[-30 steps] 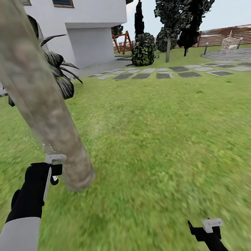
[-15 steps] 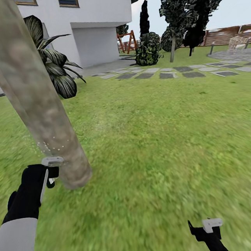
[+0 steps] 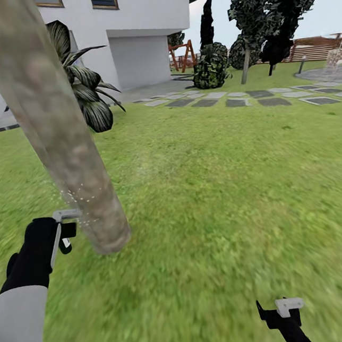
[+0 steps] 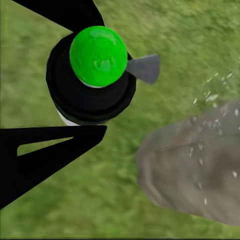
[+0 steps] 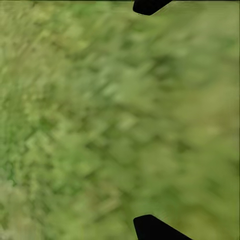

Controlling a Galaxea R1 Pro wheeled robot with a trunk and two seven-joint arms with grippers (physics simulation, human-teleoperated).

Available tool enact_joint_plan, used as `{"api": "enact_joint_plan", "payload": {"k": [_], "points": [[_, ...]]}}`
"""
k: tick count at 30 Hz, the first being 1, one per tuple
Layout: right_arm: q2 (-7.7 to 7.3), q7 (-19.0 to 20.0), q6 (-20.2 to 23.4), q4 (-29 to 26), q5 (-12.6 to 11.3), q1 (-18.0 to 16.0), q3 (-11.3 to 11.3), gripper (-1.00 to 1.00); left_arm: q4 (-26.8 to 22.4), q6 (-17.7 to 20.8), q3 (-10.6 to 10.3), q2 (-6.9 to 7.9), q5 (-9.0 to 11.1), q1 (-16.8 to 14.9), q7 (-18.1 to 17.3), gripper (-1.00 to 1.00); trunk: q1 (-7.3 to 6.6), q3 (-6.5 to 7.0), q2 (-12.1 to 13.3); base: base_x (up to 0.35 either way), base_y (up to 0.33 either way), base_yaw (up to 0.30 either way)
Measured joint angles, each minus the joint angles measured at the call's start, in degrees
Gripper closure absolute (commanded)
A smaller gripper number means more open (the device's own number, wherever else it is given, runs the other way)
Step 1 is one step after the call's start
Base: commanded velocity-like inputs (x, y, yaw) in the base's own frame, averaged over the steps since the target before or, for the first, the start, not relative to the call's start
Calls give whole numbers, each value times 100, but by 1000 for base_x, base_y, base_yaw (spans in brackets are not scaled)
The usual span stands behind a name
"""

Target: In the garden, pick up the pesticide atomizer on the floor and spray pesticide onto both trees until each tree trunk is fully covered.

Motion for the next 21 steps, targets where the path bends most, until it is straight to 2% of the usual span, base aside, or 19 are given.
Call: {"api": "enact_joint_plan", "payload": {"k": [7, 15, 21], "points": [[6, -3, 0, -1, 0, -3, 0, -100, -5, -4, 1, -4, -14, 1, 0, 100, 0, 0, 0, 110, -249, 1], [5, 0, 0, -1, 0, -2, 0, -100, 40, -2, 3, -4, -17, 1, 4, 100, 0, 0, 0, -10, -271, 0], [9, 0, 0, -1, 0, -1, 0, -100, 31, -2, 3, -4, -33, 1, 8, 100, 0, 0, 0, 156, -251, 197]]}}
